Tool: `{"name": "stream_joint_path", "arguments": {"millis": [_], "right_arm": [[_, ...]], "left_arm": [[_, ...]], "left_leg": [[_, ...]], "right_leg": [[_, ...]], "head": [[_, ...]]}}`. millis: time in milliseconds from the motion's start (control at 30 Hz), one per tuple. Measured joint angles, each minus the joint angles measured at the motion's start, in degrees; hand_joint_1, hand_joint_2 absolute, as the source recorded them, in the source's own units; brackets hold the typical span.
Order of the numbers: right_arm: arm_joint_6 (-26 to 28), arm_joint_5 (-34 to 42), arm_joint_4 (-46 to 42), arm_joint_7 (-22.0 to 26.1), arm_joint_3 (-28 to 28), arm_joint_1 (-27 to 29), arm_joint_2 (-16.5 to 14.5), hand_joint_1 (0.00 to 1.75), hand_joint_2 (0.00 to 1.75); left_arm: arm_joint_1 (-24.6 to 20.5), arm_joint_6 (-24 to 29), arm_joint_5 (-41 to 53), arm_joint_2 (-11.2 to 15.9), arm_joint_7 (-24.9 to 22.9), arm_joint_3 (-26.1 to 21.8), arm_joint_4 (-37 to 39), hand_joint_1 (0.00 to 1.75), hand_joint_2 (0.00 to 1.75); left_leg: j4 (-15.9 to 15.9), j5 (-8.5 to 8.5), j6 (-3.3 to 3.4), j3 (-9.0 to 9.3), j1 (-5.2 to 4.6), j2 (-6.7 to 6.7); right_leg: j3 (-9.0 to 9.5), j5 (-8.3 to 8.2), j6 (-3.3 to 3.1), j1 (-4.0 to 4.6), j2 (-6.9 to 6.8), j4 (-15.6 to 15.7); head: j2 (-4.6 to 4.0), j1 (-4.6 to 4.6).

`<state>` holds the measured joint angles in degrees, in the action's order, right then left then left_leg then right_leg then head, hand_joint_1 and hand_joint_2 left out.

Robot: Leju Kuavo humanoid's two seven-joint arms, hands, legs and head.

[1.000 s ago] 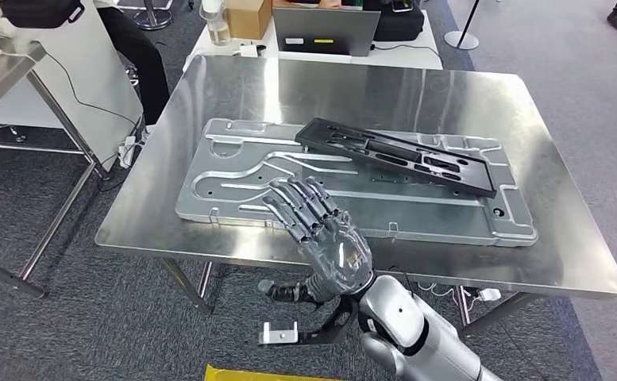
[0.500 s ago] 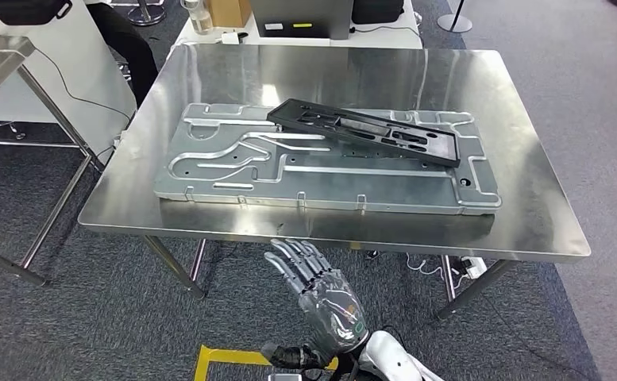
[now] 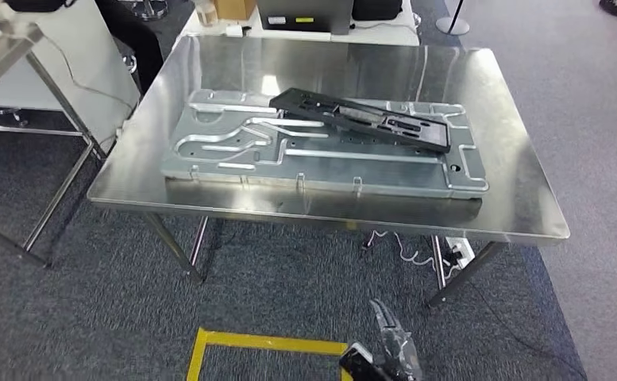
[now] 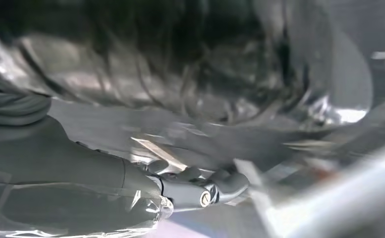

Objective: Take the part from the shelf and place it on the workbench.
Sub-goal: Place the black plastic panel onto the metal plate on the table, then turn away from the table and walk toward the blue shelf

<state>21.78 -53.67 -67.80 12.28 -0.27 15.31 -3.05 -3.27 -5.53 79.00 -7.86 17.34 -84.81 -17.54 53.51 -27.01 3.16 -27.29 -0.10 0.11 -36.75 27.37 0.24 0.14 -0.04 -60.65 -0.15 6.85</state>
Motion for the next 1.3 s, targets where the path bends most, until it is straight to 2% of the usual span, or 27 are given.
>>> {"name": "stream_joint_path", "arguments": {"millis": [67,100,133,167,233,300,333,367,433,467,500,567,600,633,667,733,800,833,900,933,1000,1067,1133,1167,1200,1233,1300], "right_arm": [[-0.33,-2.05,9.87,2.44,-8.41,-1.93,-1.56,0.0,0.0],[-0.18,-3.09,14.39,3.05,-12.21,-3.02,-2.06,0.0,0.0],[-0.04,-3.95,18.82,3.19,-15.63,-3.96,-2.45,0.0,0.0],[-0.01,-4.53,22.59,2.94,-18.54,-4.69,-2.8,0.0,0.0],[-0.71,-5.0,28.85,1.28,-22.9,-6.12,-3.25,0.0,0.0],[-3.43,-4.94,34.47,-2.3,-26.8,-7.78,-3.78,0.0,0.0],[-5.27,-4.81,37.0,-4.31,-28.61,-8.53,-4.04,0.0,0.0],[-7.04,-4.64,39.34,-6.23,-30.31,-9.11,-4.28,0.0,0.0],[-9.73,-4.34,43.23,-9.03,-33.22,-10.07,-4.78,0.0,0.0],[-10.93,-4.26,44.77,-10.27,-34.41,-10.5,-5.01,0.0,0.0],[-12.45,-4.24,46.31,-11.81,-35.61,-10.91,-5.2,0.0,0.0],[-16.01,-4.26,48.64,-14.98,-37.52,-11.58,-5.36,0.0,0.0],[-17.79,-4.28,49.64,-16.29,-38.35,-11.79,-5.44,0.0,0.0],[-19.33,-4.28,50.39,-17.18,-39.02,-12.0,-5.51,0.0,0.0],[-20.6,-4.29,51.01,-17.74,-39.6,-12.19,-5.59,0.0,0.0],[-22.16,-4.29,51.9,-18.23,-40.5,-12.64,-5.84,0.0,0.0],[-22.74,-4.3,52.48,-18.29,-41.21,-12.96,-6.16,0.0,0.0],[-22.89,-4.33,52.71,-18.27,-41.53,-13.12,-6.25,0.0,0.0],[-23.21,-4.56,53.04,-18.08,-42.08,-13.52,-6.42,0.0,0.0],[-23.41,-4.78,53.1,-17.89,-42.28,-13.74,-6.46,0.0,0.0],[-23.69,-5.2,53.14,-17.41,-42.62,-13.96,-6.51,0.0,0.0],[-23.88,-5.42,53.21,-17.02,-42.93,-13.94,-6.52,0.0,0.0],[-24.12,-5.63,53.3,-16.86,-43.2,-13.89,-6.53,0.0,0.0],[-24.26,-5.8,53.34,-16.78,-43.27,-13.87,-6.55,0.0,0.0],[-24.41,-5.97,53.37,-16.63,-43.31,-13.83,-6.57,0.0,0.0],[-24.53,-6.11,53.4,-16.45,-43.32,-13.79,-6.59,0.0,0.0],[-24.7,-6.24,53.45,-16.18,-43.34,-13.73,-6.61,0.0,0.0]], "left_arm": [[-0.02,-0.05,-0.03,-0.21,-0.01,-0.1,-0.1,0.0,0.0],[-0.01,-0.06,-0.03,-0.32,-0.01,-0.12,-0.1,0.0,0.0],[-0.01,-0.06,-0.03,-0.44,-0.01,-0.15,-0.1,0.0,0.0],[-0.03,-0.06,-0.03,-0.55,-0.01,-0.16,-0.1,0.0,0.0],[-0.22,-0.04,-0.02,-0.67,-0.01,-0.16,-0.1,0.0,0.0],[-0.57,-0.03,0.08,-0.75,-0.02,-0.15,-0.12,0.0,0.0],[-0.73,-0.03,0.16,-0.78,-0.02,-0.15,-0.13,0.0,0.0],[-0.83,-0.02,0.28,-0.79,-0.03,-0.14,-0.14,0.0,0.0],[-0.92,-0.01,0.5,-0.81,-0.03,-0.1,-0.14,0.0,0.0],[-0.9,0.01,0.61,-0.84,-0.04,-0.09,-0.15,0.0,0.0],[-0.88,0.02,0.7,-0.86,-0.11,-0.07,-0.15,0.0,0.0],[-0.89,0.03,0.81,-0.86,-0.34,0.02,-0.15,0.0,0.0],[-0.94,0.03,0.83,-0.83,-0.5,0.07,-0.15,0.0,0.0],[-0.97,0.03,0.83,-0.77,-0.66,0.11,-0.15,0.0,0.0],[-0.98,0.04,0.83,-0.72,-0.81,0.14,-0.15,0.0,0.0],[-1.02,0.09,0.84,-0.61,-1.04,0.21,-0.15,0.0,0.0],[-1.28,0.14,0.85,-0.47,-1.09,0.36,-0.15,0.0,0.0],[-1.4,0.15,0.84,-0.42,-1.1,0.44,-0.15,0.0,0.0],[-1.38,0.22,0.83,-0.32,-1.11,0.56,-0.15,0.0,0.0],[-1.3,0.26,0.83,-0.28,-1.14,0.62,-0.15,0.0,0.0],[-1.2,0.34,0.83,-0.25,-1.26,0.81,-0.15,0.0,0.0],[-1.26,0.36,0.84,-0.25,-1.38,1.1,-0.15,0.0,0.0],[-1.33,0.42,0.84,-0.24,-1.44,1.36,-0.15,0.0,0.0],[-1.32,0.45,0.84,-0.23,-1.48,1.45,-0.15,0.0,0.0],[-1.29,0.49,0.84,-0.23,-1.52,1.5,-0.15,0.0,0.0],[-1.25,0.52,0.87,-0.24,-1.57,1.53,-0.15,0.0,0.0],[-1.25,0.58,1.14,-0.32,-1.78,1.65,-0.14,0.0,0.0]], "left_leg": [[0.33,1.15,0.1,-1.68,0.16,0.24],[0.77,1.6,-0.01,-2.73,0.2,0.33],[1.35,2.01,-0.16,-3.86,0.26,0.32],[2.05,2.38,-0.38,-5.08,0.37,0.22],[3.56,2.92,-1.0,-7.45,0.64,-0.25],[4.7,3.44,-1.8,-8.98,0.73,-0.63],[4.98,3.82,-2.24,-9.29,0.69,-0.9],[4.98,4.27,-2.65,-9.4,0.67,-1.3],[5.0,4.77,-3.36,-9.63,0.81,-2.04],[5.82,3.73,-3.59,-10.08,0.91,-1.98],[7.82,1.57,-3.78,-10.79,1.01,-1.72],[14.59,-4.0,-4.09,-12.7,1.1,-1.02],[18.06,-5.62,-4.25,-13.4,1.14,-0.87],[20.14,-5.87,-4.31,-13.41,1.13,-0.75],[20.34,-5.05,-4.27,-12.47,1.13,-0.6],[14.41,-2.42,-3.73,-7.35,0.97,0.4],[6.45,-1.85,-2.96,-1.91,0.44,2.31],[4.13,-2.14,-2.65,-0.66,0.17,2.95],[2.83,-2.26,-2.11,-0.69,-0.05,2.67],[2.52,-1.96,-1.78,-0.86,0.05,2.28],[1.96,-1.26,-1.05,-1.0,0.4,1.69],[1.91,-0.76,-0.53,-1.45,0.48,1.14],[2.11,-0.32,-0.28,-2.19,0.42,0.21],[2.28,-0.14,-0.27,-2.57,0.39,-0.4],[2.55,-0.03,-0.31,-2.89,0.38,-1.04],[2.9,0.01,-0.37,-3.16,0.39,-1.72],[3.79,-0.07,-0.64,-3.76,0.32,-2.94]], "right_leg": [[-1.52,5.59,0.65,-0.55,0.08,-6.49],[-1.93,6.95,1.01,-0.8,0.06,-9.68],[-1.7,6.83,1.32,-1.03,0.05,-11.66],[-0.7,5.53,1.57,-1.23,0.07,-12.04],[3.84,2.86,1.79,-1.61,0.77,-7.35],[9.04,4.03,1.49,-1.59,2.36,0.18],[10.46,5.16,1.15,-1.5,2.92,2.52],[11.04,5.68,0.73,-1.25,2.89,3.57],[10.63,5.05,-0.31,-1.33,1.83,3.56],[10.31,4.6,-0.85,-1.36,1.25,3.61],[9.89,4.11,-1.34,-1.45,0.65,3.71],[8.91,3.28,-1.82,-1.19,-0.47,3.67],[8.4,2.92,-1.88,-1.03,-1.1,3.6],[7.9,2.61,-1.88,-0.88,-1.71,3.51],[7.44,2.36,-1.87,-0.74,-2.31,3.41],[6.85,2.01,-1.74,-0.53,-3.39,3.2],[6.65,1.76,-1.41,-0.28,-4.42,3.04],[6.62,1.6,-1.15,-0.21,-4.93,3.0],[6.62,1.26,-0.51,-0.21,-5.81,3.0],[6.61,1.41,-0.15,-0.29,-5.51,2.79],[6.07,2.85,0.44,-0.42,-3.53,1.27],[4.04,6.16,0.72,-0.55,-1.23,-3.38],[1.1,9.52,0.88,-0.61,-0.4,-10.31],[0.26,10.06,0.96,-0.66,-0.27,-12.53],[0.42,9.42,1.0,-0.72,-0.19,-12.67],[1.71,7.71,0.98,-0.82,0.01,-10.43],[5.59,4.2,0.7,-0.99,1.74,-2.92]], "head": [[0.0,0.0],[0.0,-0.01],[0.0,-0.02],[0.0,-0.01],[0.0,-0.01],[0.0,-0.03],[0.0,-0.03],[0.0,-0.07],[0.0,-0.11],[0.0,-0.16],[0.0,-0.18],[0.0,-0.23],[0.0,-0.23],[0.0,-0.23],[0.0,-0.23],[0.0,-0.23],[0.0,-0.23],[0.0,-0.23],[0.0,-0.22],[0.0,-0.21],[0.0,-0.2],[0.0,-0.19],[0.0,-0.2],[0.0,-0.2],[0.0,-0.2],[0.0,-0.2],[0.0,-0.19]]}}
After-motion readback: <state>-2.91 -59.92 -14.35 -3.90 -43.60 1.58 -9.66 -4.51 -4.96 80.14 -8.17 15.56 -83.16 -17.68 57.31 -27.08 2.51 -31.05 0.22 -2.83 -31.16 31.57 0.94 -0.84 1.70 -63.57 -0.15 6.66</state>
